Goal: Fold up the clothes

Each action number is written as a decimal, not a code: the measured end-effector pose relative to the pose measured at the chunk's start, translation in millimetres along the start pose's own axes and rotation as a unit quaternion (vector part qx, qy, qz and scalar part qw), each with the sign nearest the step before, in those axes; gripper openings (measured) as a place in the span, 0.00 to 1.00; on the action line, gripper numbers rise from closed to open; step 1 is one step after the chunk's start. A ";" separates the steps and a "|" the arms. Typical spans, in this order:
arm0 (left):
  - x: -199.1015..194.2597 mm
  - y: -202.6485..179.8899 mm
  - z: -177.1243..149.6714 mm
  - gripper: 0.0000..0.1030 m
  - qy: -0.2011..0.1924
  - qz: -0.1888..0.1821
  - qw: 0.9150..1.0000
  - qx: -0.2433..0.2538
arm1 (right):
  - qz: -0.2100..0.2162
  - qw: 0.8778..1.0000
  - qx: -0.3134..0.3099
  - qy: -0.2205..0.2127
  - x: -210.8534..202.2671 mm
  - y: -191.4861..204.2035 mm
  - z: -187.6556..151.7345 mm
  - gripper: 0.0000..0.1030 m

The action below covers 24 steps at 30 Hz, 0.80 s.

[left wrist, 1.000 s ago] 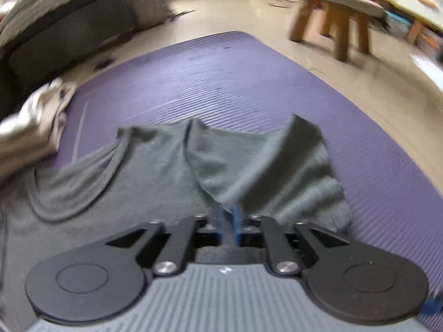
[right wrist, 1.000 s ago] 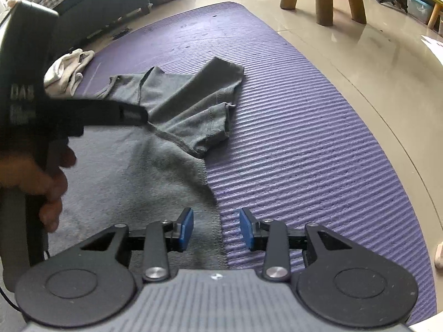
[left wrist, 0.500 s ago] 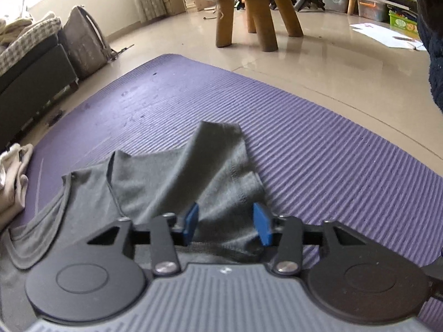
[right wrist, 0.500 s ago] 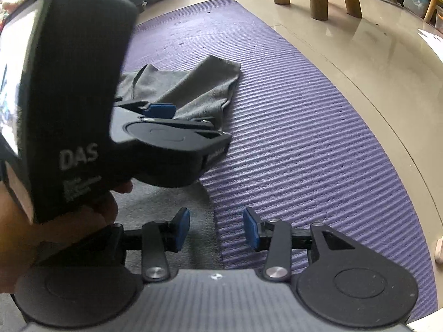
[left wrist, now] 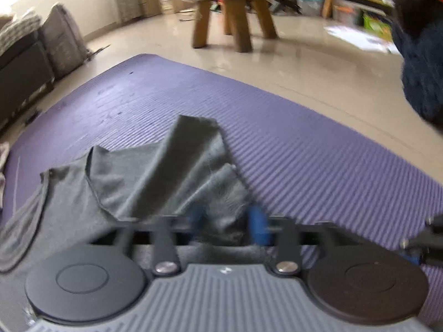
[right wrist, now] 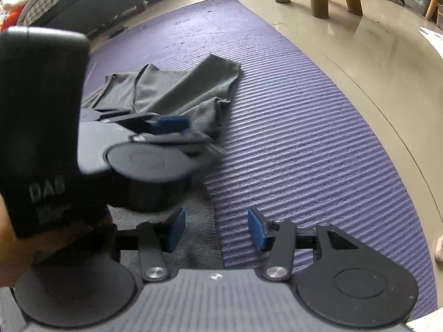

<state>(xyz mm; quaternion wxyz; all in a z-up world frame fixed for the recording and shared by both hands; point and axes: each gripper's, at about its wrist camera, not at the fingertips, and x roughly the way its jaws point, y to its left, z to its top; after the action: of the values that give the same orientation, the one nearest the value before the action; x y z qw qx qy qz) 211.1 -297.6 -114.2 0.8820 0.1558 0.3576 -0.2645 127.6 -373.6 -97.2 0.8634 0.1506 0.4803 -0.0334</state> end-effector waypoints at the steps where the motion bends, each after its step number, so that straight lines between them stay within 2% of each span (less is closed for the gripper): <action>1: -2.2 3.0 0.7 0.05 -0.008 0.007 1.000 -0.015 | 0.000 1.000 0.004 -0.002 0.1 -1.3 0.1 0.49; 5: -20.3 25.7 1.9 0.05 -0.052 0.030 0.994 -0.092 | 0.011 1.000 0.008 -0.005 -2.1 -2.4 -0.6 0.49; 9: -35.9 57.8 -15.1 0.04 -0.055 0.047 0.980 -0.183 | 0.031 0.999 -0.006 -0.008 -2.0 4.3 -2.5 0.49; 12: -43.7 84.8 -34.4 0.04 -0.046 0.060 0.966 -0.247 | 0.047 0.999 -0.025 -0.005 -3.9 12.2 -5.2 0.49; 16: -49.2 121.4 -63.8 0.04 -0.027 0.080 0.938 -0.337 | 0.070 0.996 -0.054 0.006 -5.0 23.1 -9.7 0.49; 18: -53.9 137.2 -77.2 0.05 -0.023 0.082 0.928 -0.362 | 0.079 0.994 -0.070 0.013 -7.0 28.9 -12.1 0.49; 20: -58.4 148.2 -87.3 0.14 -0.031 0.069 0.924 -0.375 | 0.087 0.992 -0.092 0.021 -10.4 35.5 -15.3 0.49; 21: -60.8 152.6 -90.4 0.14 -0.034 0.061 0.922 -0.381 | 0.096 0.989 -0.108 0.030 -12.8 41.0 -18.4 0.49; 22: -64.8 161.3 -94.7 0.26 -0.041 0.042 0.917 -0.395 | 0.099 0.988 -0.114 0.033 -14.4 43.1 -19.5 0.49; 23: -67.5 167.1 -97.1 0.46 -0.049 0.034 0.912 -0.406 | 0.102 0.987 -0.122 0.036 -16.4 45.4 -20.9 0.49; 24: -69.4 172.4 -97.3 0.55 -0.057 0.033 0.909 -0.411 | 0.109 0.983 -0.143 0.042 -19.7 51.9 -25.6 0.49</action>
<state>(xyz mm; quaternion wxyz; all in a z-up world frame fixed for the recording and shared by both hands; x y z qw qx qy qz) 215.5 -87.9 -117.6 0.8951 -0.2241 0.3785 -0.0729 106.5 -318.4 -81.4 0.8534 0.0781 0.4970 0.1363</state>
